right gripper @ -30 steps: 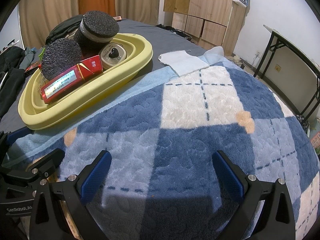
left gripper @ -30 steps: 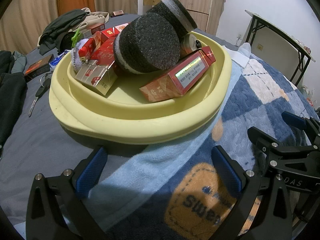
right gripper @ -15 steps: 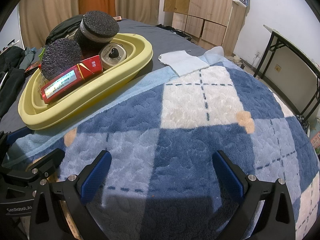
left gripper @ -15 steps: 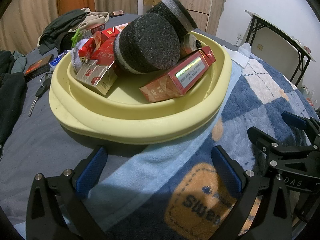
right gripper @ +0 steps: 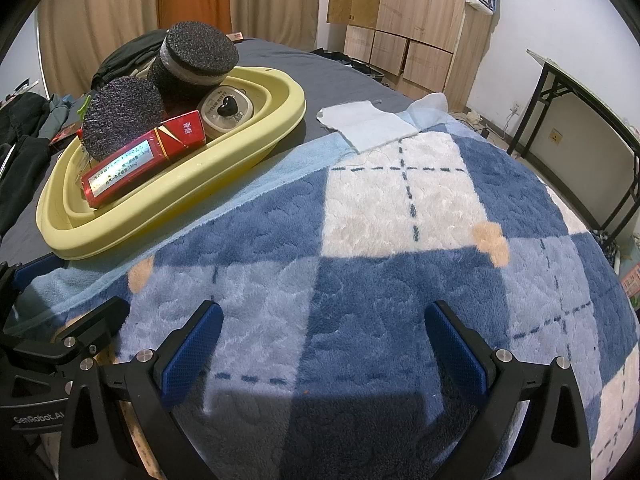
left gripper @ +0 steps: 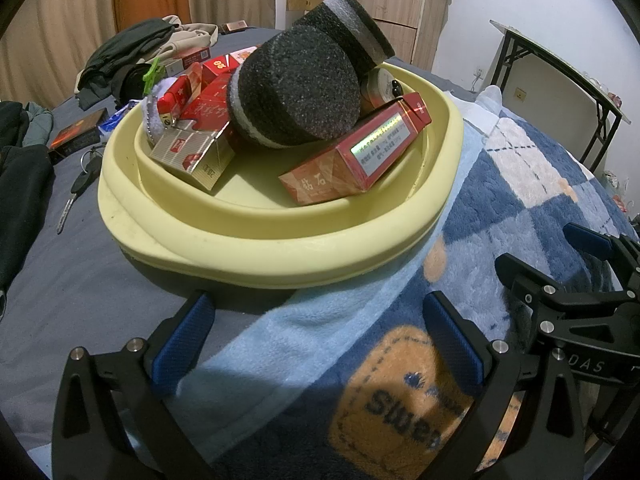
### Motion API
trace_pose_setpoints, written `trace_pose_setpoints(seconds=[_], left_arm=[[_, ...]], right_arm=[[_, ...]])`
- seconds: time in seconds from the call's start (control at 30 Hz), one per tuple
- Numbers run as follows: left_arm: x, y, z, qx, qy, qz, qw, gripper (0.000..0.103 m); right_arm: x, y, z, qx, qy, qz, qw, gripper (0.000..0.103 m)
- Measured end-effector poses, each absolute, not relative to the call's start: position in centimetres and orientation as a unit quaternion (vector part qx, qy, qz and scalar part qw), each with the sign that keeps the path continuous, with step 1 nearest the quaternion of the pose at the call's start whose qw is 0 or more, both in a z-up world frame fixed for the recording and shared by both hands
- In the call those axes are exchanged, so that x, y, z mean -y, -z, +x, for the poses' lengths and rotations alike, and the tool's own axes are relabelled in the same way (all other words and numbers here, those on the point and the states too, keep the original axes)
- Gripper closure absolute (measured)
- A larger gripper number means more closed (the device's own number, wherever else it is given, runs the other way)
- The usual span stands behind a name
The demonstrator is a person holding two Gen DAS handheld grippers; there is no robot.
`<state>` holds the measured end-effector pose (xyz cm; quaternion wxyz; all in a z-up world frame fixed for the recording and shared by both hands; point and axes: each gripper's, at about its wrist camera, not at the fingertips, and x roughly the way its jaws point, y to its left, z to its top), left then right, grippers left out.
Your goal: Organize rigid objects
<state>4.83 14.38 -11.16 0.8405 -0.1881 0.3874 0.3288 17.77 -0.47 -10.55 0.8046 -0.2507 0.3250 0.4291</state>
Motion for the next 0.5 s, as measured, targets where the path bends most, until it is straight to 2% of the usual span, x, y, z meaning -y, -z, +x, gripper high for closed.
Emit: trace_pose_setpoints(seconds=[0.5], left_arm=[[-14.37,11.15,4.84,-0.387,-0.329,-0.188,0.840,0.000]], right_arm=[[0.54,10.51,17.73,-0.325,-0.429,-0.251,0.805,0.000]])
